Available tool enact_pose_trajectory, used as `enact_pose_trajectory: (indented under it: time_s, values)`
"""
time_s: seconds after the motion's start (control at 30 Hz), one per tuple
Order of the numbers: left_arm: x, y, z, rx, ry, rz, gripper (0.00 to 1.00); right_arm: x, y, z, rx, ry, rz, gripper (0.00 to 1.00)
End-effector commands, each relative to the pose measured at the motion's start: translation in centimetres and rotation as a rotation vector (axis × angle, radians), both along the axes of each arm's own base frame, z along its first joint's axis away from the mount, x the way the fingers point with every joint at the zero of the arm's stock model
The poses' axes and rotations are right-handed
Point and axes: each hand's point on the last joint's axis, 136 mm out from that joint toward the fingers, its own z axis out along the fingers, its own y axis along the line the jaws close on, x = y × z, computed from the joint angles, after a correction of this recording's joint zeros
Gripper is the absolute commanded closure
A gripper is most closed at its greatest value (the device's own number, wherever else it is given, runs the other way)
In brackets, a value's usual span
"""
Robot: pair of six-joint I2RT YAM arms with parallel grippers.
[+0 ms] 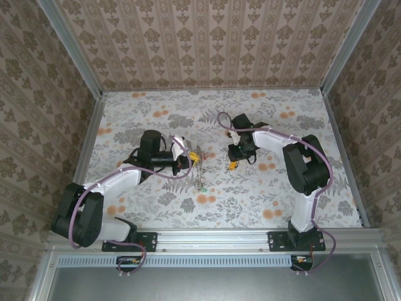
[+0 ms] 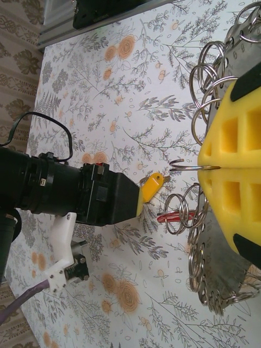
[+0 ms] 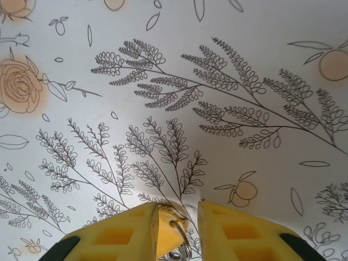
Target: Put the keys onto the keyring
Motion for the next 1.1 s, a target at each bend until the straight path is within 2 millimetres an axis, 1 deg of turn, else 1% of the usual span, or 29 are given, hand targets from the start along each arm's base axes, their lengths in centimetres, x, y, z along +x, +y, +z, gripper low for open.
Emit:
enact_pose_trajectory:
  time_s: [0.0,0.13,0.2,0.3,0.47,0.73,0.83,1.07]
  values:
    - [0.4,-0.3,1.8,-0.038,-0.020,-0.018,1.00,-0.9,-0.1,-1.3,0.008,0.060,-0.014,0.72]
    - [0.4,-0.3,1.8,-0.039,-0.022,-0.018,1.00,-1.2,-0.3,-1.6,0.000,0.074,-0.017,0.75]
    - [0.4,-0.4,1.8,-0.040,-0.021,-0.021,1.00,-1.3,-0.4,-1.6,0.003,0.077,-0.020,0.78]
    - [0.4,-0.4,1.9,-0.040,-0.021,-0.023,1.00,-1.3,-0.3,-1.2,0.012,0.068,-0.024,0.81]
    - [0.3,-0.4,1.7,-0.039,-0.017,-0.026,1.00,-1.4,-0.3,-0.3,0.029,0.066,-0.034,0.77]
    - [0.3,-0.4,1.7,-0.038,-0.017,-0.024,1.00,-2.0,-0.6,0.4,0.052,0.075,-0.050,0.75]
    - [0.3,-0.4,1.7,-0.039,-0.017,-0.026,1.00,-2.1,-0.7,0.6,0.055,0.071,-0.054,0.76]
    - [0.3,-0.4,1.8,-0.039,-0.015,-0.031,1.00,-1.8,-0.7,0.5,0.061,0.067,-0.067,0.83]
